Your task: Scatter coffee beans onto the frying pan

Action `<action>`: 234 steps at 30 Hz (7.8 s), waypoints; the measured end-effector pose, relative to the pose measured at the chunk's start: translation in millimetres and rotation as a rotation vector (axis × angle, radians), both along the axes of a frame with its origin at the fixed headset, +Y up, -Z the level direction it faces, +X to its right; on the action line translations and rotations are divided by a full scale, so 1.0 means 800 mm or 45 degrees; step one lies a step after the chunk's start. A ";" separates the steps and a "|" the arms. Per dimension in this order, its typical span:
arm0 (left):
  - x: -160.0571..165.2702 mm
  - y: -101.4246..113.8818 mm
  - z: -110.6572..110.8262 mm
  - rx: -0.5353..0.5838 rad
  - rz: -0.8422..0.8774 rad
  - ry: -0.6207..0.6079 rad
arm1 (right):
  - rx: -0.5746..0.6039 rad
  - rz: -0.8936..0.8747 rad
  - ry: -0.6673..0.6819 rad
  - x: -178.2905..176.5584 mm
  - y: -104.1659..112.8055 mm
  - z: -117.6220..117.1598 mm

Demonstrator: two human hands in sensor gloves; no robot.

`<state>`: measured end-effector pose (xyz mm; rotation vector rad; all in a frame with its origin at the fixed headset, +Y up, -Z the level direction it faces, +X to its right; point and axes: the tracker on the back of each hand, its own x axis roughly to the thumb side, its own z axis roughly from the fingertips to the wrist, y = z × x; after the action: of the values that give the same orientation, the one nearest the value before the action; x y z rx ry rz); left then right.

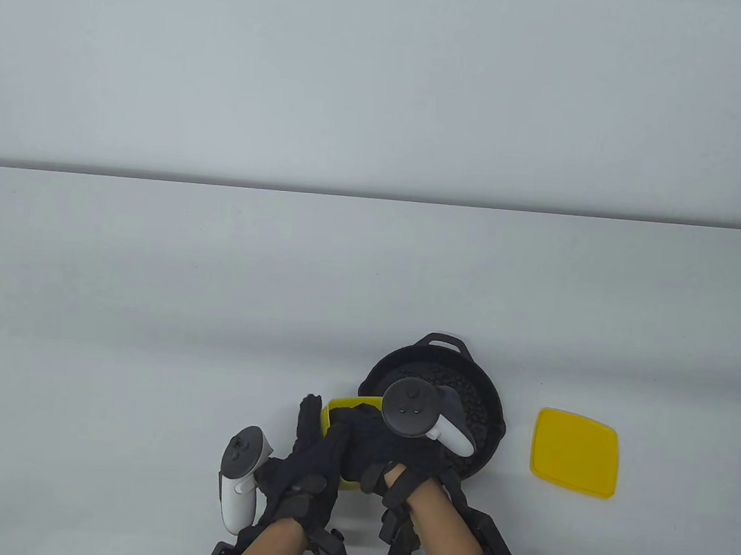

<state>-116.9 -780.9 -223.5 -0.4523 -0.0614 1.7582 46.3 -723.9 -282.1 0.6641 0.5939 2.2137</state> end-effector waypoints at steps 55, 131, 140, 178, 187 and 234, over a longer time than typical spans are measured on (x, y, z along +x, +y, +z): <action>-0.029 -0.014 -0.011 -0.056 0.146 0.166 | -0.104 0.135 -0.556 0.134 -0.037 -0.044; -0.021 -0.015 -0.012 -0.031 0.124 0.149 | -0.136 -0.451 -0.756 0.160 -0.025 -0.033; -0.030 -0.012 -0.012 -0.020 0.139 0.172 | -0.220 -0.290 -0.839 0.136 -0.062 -0.041; 0.004 0.003 -0.002 0.045 0.088 0.017 | 0.112 -0.080 -0.040 0.017 0.018 0.003; -0.003 -0.010 -0.006 -0.030 0.176 0.038 | -0.010 -0.496 -0.452 0.056 0.006 -0.004; -0.032 -0.022 -0.016 -0.044 0.118 0.202 | 0.528 -0.338 -0.420 0.135 0.086 0.011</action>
<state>-142.6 -798.1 -236.3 -0.3381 0.0613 1.8834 154.7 -655.5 -273.6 0.5266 -0.1205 2.1402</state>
